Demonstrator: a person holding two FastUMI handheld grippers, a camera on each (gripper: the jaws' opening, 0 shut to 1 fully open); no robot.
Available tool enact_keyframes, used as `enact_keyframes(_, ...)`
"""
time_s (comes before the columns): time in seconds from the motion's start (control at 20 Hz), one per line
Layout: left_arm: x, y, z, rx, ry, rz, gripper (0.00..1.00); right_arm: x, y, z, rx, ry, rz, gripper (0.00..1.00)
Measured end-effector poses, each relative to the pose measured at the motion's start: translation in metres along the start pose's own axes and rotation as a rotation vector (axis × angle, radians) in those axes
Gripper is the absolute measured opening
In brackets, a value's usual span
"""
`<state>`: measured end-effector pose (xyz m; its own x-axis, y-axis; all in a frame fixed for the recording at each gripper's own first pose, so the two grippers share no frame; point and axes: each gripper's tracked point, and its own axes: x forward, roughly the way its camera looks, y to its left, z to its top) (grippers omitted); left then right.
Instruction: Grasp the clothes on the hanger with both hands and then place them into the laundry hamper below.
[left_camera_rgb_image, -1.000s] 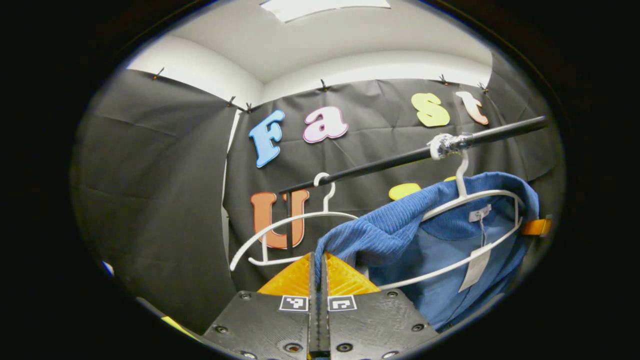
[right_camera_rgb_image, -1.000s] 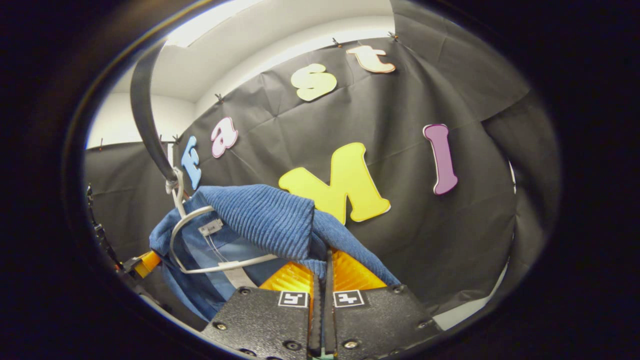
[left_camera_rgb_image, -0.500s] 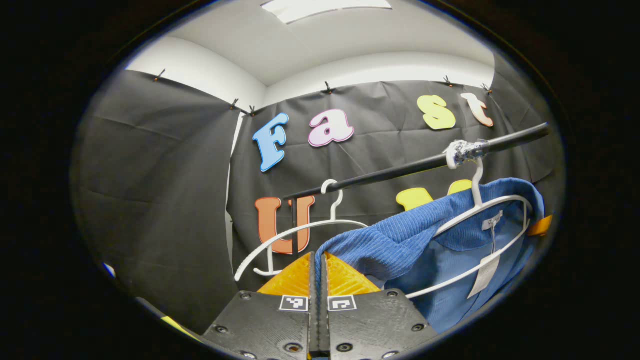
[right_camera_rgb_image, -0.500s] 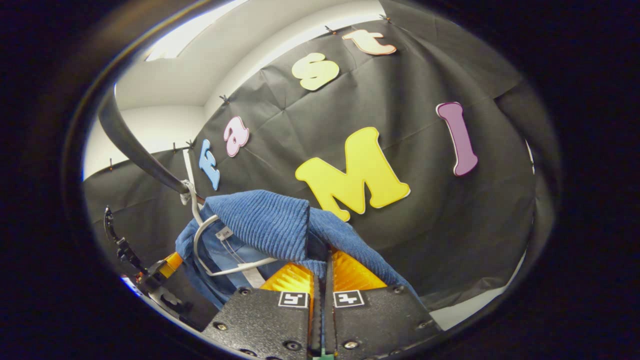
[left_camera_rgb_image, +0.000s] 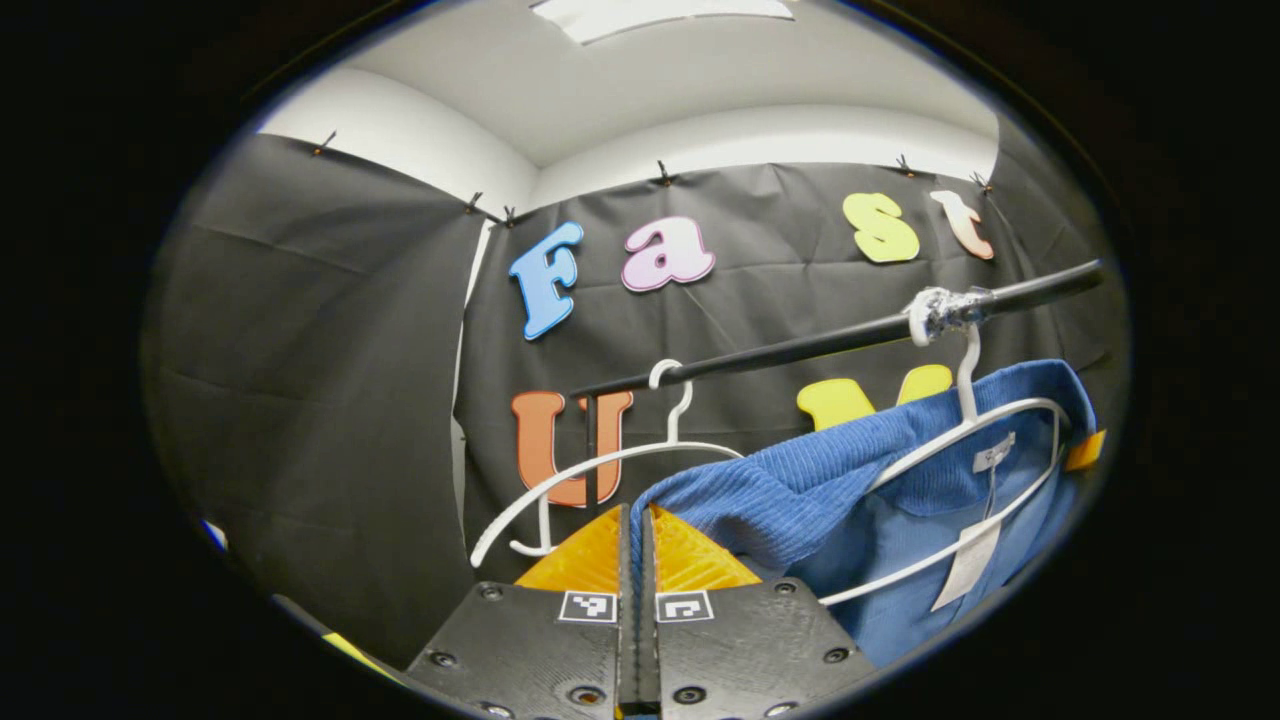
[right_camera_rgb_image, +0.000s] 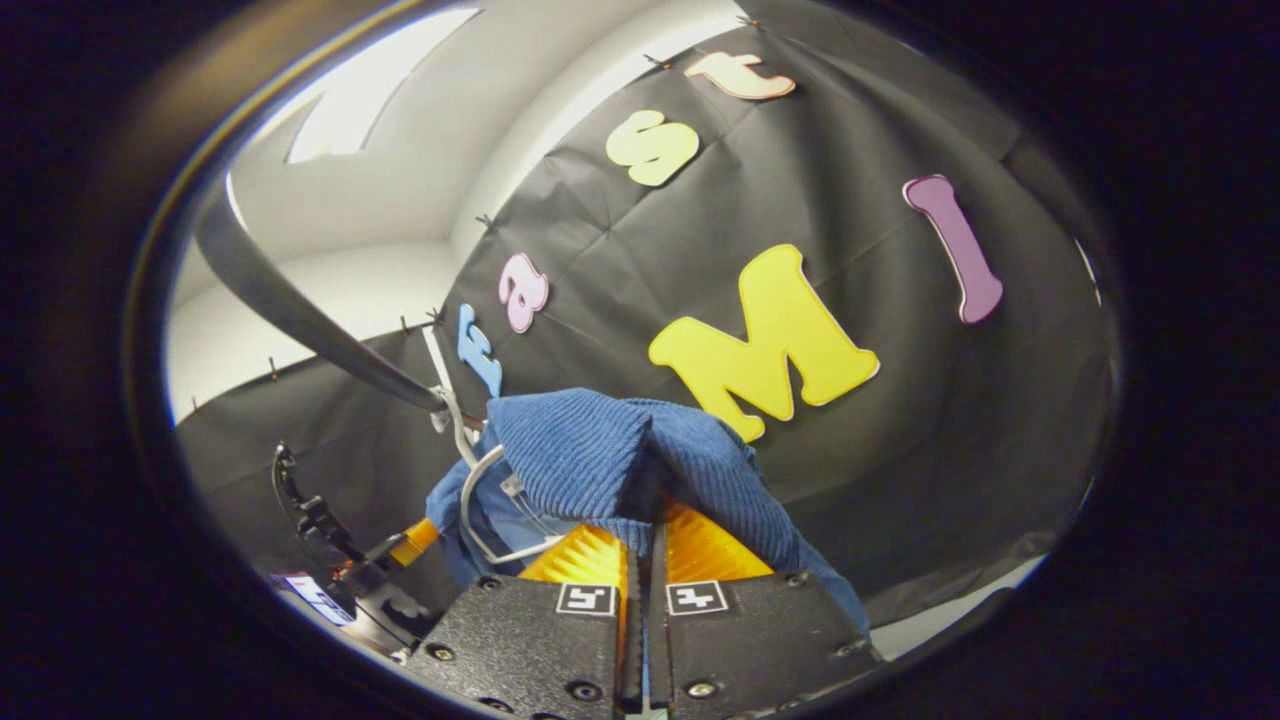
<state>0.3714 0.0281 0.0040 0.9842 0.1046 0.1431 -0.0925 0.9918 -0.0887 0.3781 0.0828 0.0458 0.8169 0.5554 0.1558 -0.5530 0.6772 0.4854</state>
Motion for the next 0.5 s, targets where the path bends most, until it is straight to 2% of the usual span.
enact_keyframes(0.1, 0.001, 0.0, 0.003, 0.0, -0.002, -0.001, 0.0, -0.004, 0.002, 0.005, 0.024, 0.001, 0.041, 0.05)
enact_keyframes(0.2, 0.003, 0.0, 0.007, 0.001, -0.008, -0.003, 0.0, -0.007, -0.01, 0.009, -0.018, -0.002, -0.001, 0.06)
enact_keyframes(0.25, 0.003, 0.001, 0.009, 0.006, -0.012, -0.003, 0.04, -0.008, -0.01, 0.007, -0.04, 0.018, 0.003, 0.05)
enact_keyframes(0.3, 0.004, 0.003, 0.012, 0.013, -0.019, 0.002, 0.0, -0.009, -0.006, 0.004, -0.05, 0.019, 0.008, 0.05)
enact_keyframes(0.45, 0.012, 0.003, 0.013, 0.0, -0.009, -0.001, 0.03, -0.005, -0.012, 0.018, -0.049, -0.019, -0.027, 0.05)
enact_keyframes(0.5, 0.012, 0.003, 0.013, -0.004, -0.004, -0.006, 0.0, -0.004, -0.01, 0.021, -0.035, -0.028, -0.024, 0.05)
